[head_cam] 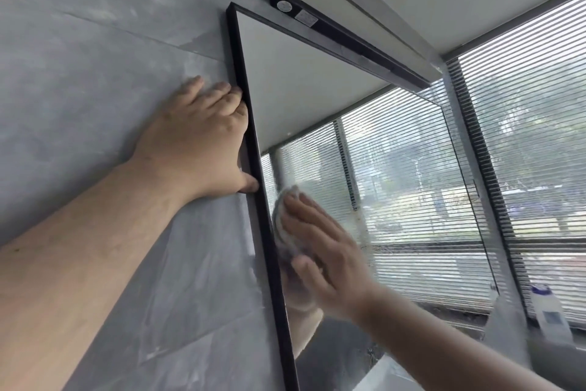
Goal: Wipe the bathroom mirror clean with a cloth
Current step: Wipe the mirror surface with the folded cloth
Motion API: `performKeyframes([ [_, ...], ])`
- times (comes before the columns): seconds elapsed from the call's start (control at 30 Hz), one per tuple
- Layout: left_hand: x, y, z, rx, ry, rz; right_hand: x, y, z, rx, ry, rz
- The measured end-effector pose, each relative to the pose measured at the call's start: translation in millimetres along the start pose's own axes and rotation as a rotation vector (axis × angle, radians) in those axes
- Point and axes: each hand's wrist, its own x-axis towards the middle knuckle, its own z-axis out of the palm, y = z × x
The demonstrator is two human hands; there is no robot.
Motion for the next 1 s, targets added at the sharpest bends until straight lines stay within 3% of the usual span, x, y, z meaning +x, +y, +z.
performKeyframes([
  [0.13, 1, 0, 1, 0.022, -0.011, -0.004, -39, -7, 8, -0.029, 0.032, -0.09],
  [0.33, 2, -2, -1, -0.021, -0.005, 0.025, 28, 5, 4, 0.031, 0.046, -0.075],
  [0.67, 24, -29, -8, 0.004, 0.072, 0.026, 208, 46, -15, 0.031, 0.137, 0.231],
  [0.83, 25, -28, -5, 0.017, 0.078, 0.025, 201, 114, -41, 0.015, 0.194, 0.58],
  [0.9, 27, -29, -3, 0.017, 0.066, 0.008, 182, 118, -46, -0.015, 0.191, 0.637],
  [1.0, 28, -29, -2, 0.041, 0.029, 0.001, 147, 86, -32, -0.002, 0.197, 0.43],
])
